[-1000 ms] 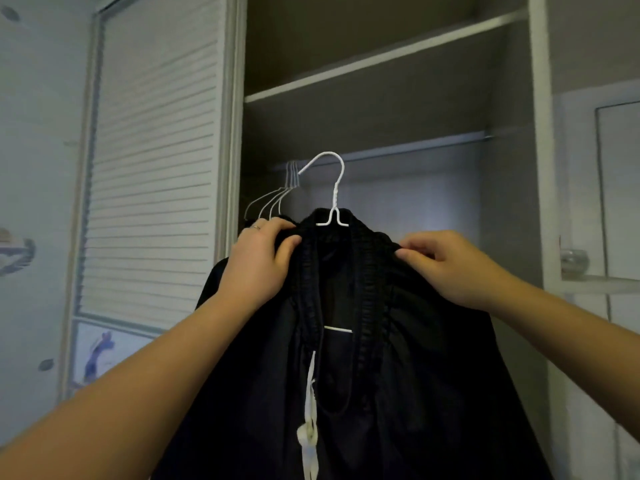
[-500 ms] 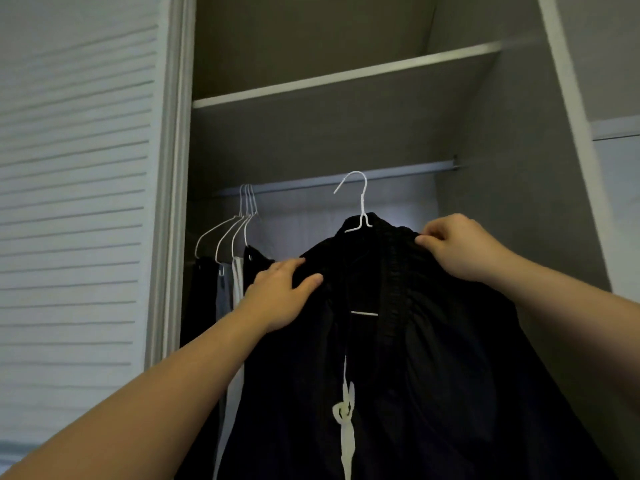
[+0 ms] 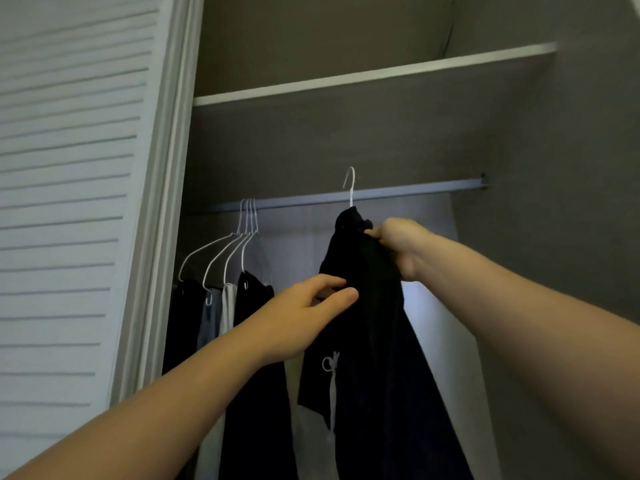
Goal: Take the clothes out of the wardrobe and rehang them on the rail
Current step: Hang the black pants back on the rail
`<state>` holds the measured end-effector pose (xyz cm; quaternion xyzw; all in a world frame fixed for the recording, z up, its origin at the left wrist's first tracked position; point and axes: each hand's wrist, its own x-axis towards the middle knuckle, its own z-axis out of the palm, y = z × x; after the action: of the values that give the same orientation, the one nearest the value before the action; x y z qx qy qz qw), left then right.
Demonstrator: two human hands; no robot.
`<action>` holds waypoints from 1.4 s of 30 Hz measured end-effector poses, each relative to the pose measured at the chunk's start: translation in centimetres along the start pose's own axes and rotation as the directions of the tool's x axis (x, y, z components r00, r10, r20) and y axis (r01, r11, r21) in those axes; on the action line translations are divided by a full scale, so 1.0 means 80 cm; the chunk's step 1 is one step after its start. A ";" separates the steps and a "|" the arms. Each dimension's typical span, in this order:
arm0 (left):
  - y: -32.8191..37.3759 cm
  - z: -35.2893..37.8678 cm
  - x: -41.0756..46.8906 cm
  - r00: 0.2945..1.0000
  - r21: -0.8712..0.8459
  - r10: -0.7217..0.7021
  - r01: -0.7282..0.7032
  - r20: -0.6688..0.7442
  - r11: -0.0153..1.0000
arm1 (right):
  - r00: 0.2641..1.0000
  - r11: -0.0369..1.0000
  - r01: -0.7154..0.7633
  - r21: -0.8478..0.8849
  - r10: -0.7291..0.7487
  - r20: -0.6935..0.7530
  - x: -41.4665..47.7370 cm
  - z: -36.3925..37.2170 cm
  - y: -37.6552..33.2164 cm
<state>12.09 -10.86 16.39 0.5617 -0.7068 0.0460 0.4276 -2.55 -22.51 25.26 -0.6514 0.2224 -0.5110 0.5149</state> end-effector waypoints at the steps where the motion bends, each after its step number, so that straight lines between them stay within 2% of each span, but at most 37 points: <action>1: -0.007 -0.007 0.003 1.000 0.026 0.001 -0.001 -0.014 1.000 | 0.999 0.998 -0.021 0.051 0.018 0.049 0.012 0.011 0.007; 4: -0.025 -0.029 0.012 0.997 0.109 -0.009 0.017 -0.073 0.994 | 0.987 0.983 -0.053 0.177 0.024 0.161 0.046 0.044 0.026; 8: -0.041 -0.051 0.027 0.989 0.311 -0.054 0.096 -0.139 0.946 | 0.970 0.966 -0.044 0.253 -0.020 0.244 0.096 0.078 0.046; 11: -0.050 -0.059 0.043 0.982 0.495 -0.043 0.129 -0.182 0.859 | 0.953 0.956 -0.025 0.292 -0.065 0.295 0.125 0.101 0.052; 14: -0.055 -0.063 0.063 0.970 0.574 -0.048 0.179 -0.237 0.799 | 0.945 0.948 0.030 0.318 -0.130 0.300 0.153 0.121 0.055; 17: -0.066 -0.065 0.085 0.945 0.674 -0.040 0.260 -0.324 0.691 | 0.938 0.946 0.088 0.311 -0.184 0.295 0.182 0.141 0.059; 22: -0.081 -0.071 0.112 0.904 0.716 -0.059 0.374 -0.424 0.590 | 0.924 0.941 0.137 0.310 -0.234 0.302 0.224 0.174 0.058; 31: -0.097 -0.076 0.130 0.879 0.821 0.022 0.436 -0.477 0.368 | 0.907 0.946 0.196 0.259 -0.275 0.319 0.264 0.222 0.067; 35: -0.106 -0.079 0.122 0.865 0.853 0.083 0.464 -0.494 0.238 | 0.895 0.954 0.194 0.228 -0.267 0.358 0.271 0.238 0.074; 42: -0.116 -0.079 0.104 0.868 0.864 0.050 0.485 -0.495 0.138 | 0.886 0.978 0.186 0.097 -0.209 0.413 0.264 0.254 0.087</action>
<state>23.26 -17.08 22.00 0.7768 -0.3093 0.5382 0.1057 25.25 -33.32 29.33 -0.7511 0.0247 -0.4142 0.5135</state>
